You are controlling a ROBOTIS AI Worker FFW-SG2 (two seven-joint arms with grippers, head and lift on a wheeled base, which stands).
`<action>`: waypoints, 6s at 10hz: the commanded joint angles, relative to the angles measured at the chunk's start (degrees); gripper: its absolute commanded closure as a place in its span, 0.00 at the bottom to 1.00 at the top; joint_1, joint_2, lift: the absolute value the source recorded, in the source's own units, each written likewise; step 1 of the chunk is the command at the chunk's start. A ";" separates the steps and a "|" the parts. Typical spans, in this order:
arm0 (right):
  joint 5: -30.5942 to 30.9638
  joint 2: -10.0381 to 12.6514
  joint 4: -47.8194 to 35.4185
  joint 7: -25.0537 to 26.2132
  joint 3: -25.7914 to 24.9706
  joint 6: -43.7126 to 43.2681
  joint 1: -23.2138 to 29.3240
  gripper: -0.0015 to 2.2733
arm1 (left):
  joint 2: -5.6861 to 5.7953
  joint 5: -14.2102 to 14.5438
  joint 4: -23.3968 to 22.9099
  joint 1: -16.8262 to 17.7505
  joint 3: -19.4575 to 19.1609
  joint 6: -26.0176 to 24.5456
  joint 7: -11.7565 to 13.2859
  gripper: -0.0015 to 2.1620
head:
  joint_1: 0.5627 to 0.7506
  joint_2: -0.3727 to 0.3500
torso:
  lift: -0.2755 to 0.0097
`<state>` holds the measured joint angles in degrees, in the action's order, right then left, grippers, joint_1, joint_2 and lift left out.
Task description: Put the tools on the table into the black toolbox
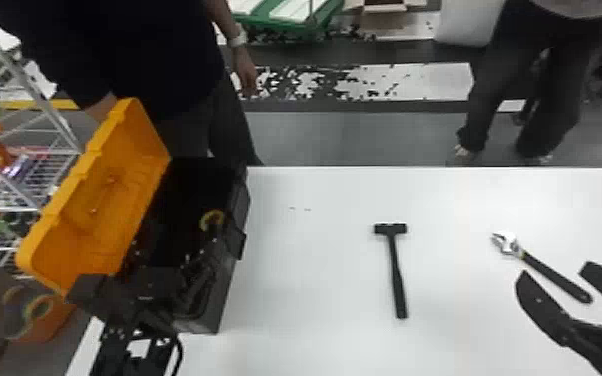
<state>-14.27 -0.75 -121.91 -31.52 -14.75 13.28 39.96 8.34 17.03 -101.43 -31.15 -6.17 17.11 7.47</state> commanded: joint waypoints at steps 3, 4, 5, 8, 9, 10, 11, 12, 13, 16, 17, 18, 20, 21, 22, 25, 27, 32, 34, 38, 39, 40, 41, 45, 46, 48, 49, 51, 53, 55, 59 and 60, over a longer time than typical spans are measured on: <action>-1.56 0.80 6.69 -2.41 -2.92 -9.80 0.56 0.04 | 0.09 -2.88 0.62 -6.38 7.22 10.17 -3.25 0.04 | 0.70 0.58 | 0.83; -1.91 0.80 8.44 -3.11 -3.80 -12.43 1.09 0.04 | 0.18 -3.41 0.98 -7.34 8.19 13.16 -4.30 0.04 | 0.70 0.52 | 0.83; -2.08 0.80 9.94 -3.99 -4.94 -13.49 1.26 0.04 | 0.27 -3.50 1.33 -7.96 8.63 14.57 -4.83 0.04 | 0.70 0.47 | 0.83; -2.43 0.80 11.08 -4.16 -8.37 -8.22 1.00 0.05 | 0.36 -3.94 1.50 -9.01 9.15 15.80 -5.18 0.04 | 0.70 0.38 | 0.83; -2.43 0.80 10.64 -4.16 -9.33 -4.88 0.56 0.05 | 0.36 -4.11 1.59 -9.01 9.42 15.80 -5.18 0.04 | 0.70 0.34 | 0.83; -1.91 0.80 10.29 -4.25 -10.39 -0.31 -0.76 0.05 | 0.36 -4.20 2.03 -8.84 9.77 15.62 -5.18 0.04 | 0.70 0.33 | 0.83; -0.68 0.80 10.29 -4.69 -11.36 4.44 -2.69 0.05 | 0.36 -4.46 2.38 -8.40 10.30 15.62 -5.18 0.04 | 0.70 0.30 | 0.83; -0.06 0.80 10.38 -5.66 -12.41 6.55 -4.98 0.05 | 0.18 -4.55 2.73 -8.22 10.38 15.62 -5.18 0.04 | 0.70 0.29 | 0.83; 0.38 0.80 10.73 -5.66 -12.59 7.43 -6.12 0.05 | 0.09 -4.64 3.35 -7.52 10.38 15.62 -5.53 0.04 | 0.70 0.26 | 0.83; 3.10 0.80 11.08 -5.57 -11.88 11.65 -9.63 0.05 | 0.09 -4.64 4.05 -6.02 10.91 15.80 -6.24 0.04 | 0.70 0.26 | 0.83; 3.89 0.80 10.99 -5.57 -11.88 14.28 -11.13 0.05 | 0.18 -4.64 4.23 -5.94 11.26 15.62 -6.24 0.04 | 0.70 0.27 | 0.83; 5.56 0.80 10.99 -5.57 -11.97 17.45 -13.41 0.05 | 0.36 -4.64 4.23 -5.94 11.88 15.80 -6.24 0.04 | 0.70 0.27 | 0.83; 8.38 0.40 11.17 -6.10 -11.79 20.44 -16.75 0.05 | 0.88 -4.64 4.14 -5.85 12.41 16.50 -6.24 0.04 | 0.70 0.26 | 0.83; 9.34 -0.21 11.78 -7.24 -11.71 21.49 -18.16 0.05 | 1.06 -4.64 4.05 -5.59 12.58 16.50 -6.15 0.04 | 0.70 0.26 | 0.83; 11.80 -0.48 12.93 -9.35 -11.79 24.48 -20.62 0.05 | 1.15 -4.64 4.05 -5.59 12.58 16.50 -6.24 0.04 | 0.70 0.26 | 0.83; 16.73 -4.26 17.32 -15.15 -11.79 32.21 -27.04 0.05 | 1.06 -4.73 3.88 -5.59 12.67 16.33 -6.24 0.04 | 0.70 0.26 | 0.83; 18.84 -7.51 20.31 -20.42 -12.32 32.57 -30.73 0.05 | 1.06 -4.90 3.79 -5.67 12.67 16.15 -6.24 0.04 | 0.70 0.25 | 0.83; 23.41 -15.15 27.78 -32.64 -12.50 31.86 -34.95 0.05 | 1.15 -6.49 3.26 -5.23 14.43 15.27 -6.59 0.04 | 0.70 0.15 | 0.83; 27.98 -15.86 29.19 -35.10 -10.74 31.51 -36.97 0.05 | 1.24 -7.36 2.82 -5.50 14.87 15.10 -6.59 0.04 | 0.70 0.11 | 0.83; 35.10 -15.15 29.01 -35.81 -4.41 34.67 -37.93 0.05 | 2.29 -7.54 2.47 -5.32 16.62 15.27 -6.94 0.04 | 0.70 0.12 | 0.83; 36.59 -14.72 29.10 -36.07 -3.62 34.32 -37.93 0.05 | 2.73 -7.54 2.47 -5.06 17.06 15.27 -7.03 0.04 | 0.70 0.12 | 0.83; 37.20 -14.72 29.45 -35.89 -3.09 33.80 -37.93 0.05 | 2.82 -7.63 2.47 -4.88 17.15 15.10 -7.03 0.04 | 0.70 0.13 | 0.83; 37.82 -14.72 30.68 -35.37 -2.74 32.57 -38.37 0.05 | 2.82 -7.63 2.47 -4.88 17.15 15.10 -7.03 0.04 | 0.70 0.13 | 0.83; 44.59 -14.89 40.35 -34.57 0.33 28.35 -44.88 0.05 | 2.91 -7.63 2.47 -4.62 17.06 13.87 -7.38 0.04 | 0.70 0.12 | 0.83; 46.26 -14.89 42.63 -34.66 1.56 28.35 -47.34 0.06 | 2.99 -7.63 2.47 -4.62 17.06 13.87 -7.47 0.04 | 0.70 0.12 | 0.83; 48.72 -15.07 46.06 -34.93 4.20 28.00 -50.68 0.06 | 3.17 -7.54 2.38 -4.71 17.06 13.87 -7.64 0.04 | 0.70 0.14 | 0.83; 50.12 -15.07 47.73 -35.28 5.61 27.64 -52.00 0.06 | 3.34 -7.54 2.47 -4.71 17.06 13.87 -7.91 0.04 | 0.70 0.15 | 0.83; 51.71 -15.51 50.54 -37.04 6.84 25.89 -53.49 0.06 | 3.52 -7.36 2.47 -4.71 16.98 13.87 -8.08 0.04 | 0.70 0.17 | 0.83; 53.64 -15.77 54.41 -39.15 7.19 22.37 -54.37 0.06 | 3.61 -7.19 2.65 -4.71 16.98 14.04 -8.17 0.04 | 0.70 0.18 | 0.83; 55.13 -16.82 56.70 -39.67 7.81 20.61 -54.72 0.06 | 3.61 -7.10 2.91 -4.53 16.98 14.04 -8.17 0.04 | 0.70 0.18 | 0.83; 56.89 -17.70 59.68 -39.76 9.91 19.91 -55.95 0.04 | 3.52 -7.10 3.26 -4.35 16.98 14.04 -8.17 0.04 | 0.70 0.13 | 0.83; 57.77 -17.70 61.79 -39.67 11.06 19.91 -56.83 0.05 | 3.52 -7.01 3.26 -4.35 16.98 14.04 -8.17 0.04 | 0.70 0.13 | 0.83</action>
<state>42.94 -18.45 -61.32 -71.11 -4.46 33.18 -16.35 11.87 10.00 -98.19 -35.51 10.81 31.15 -0.70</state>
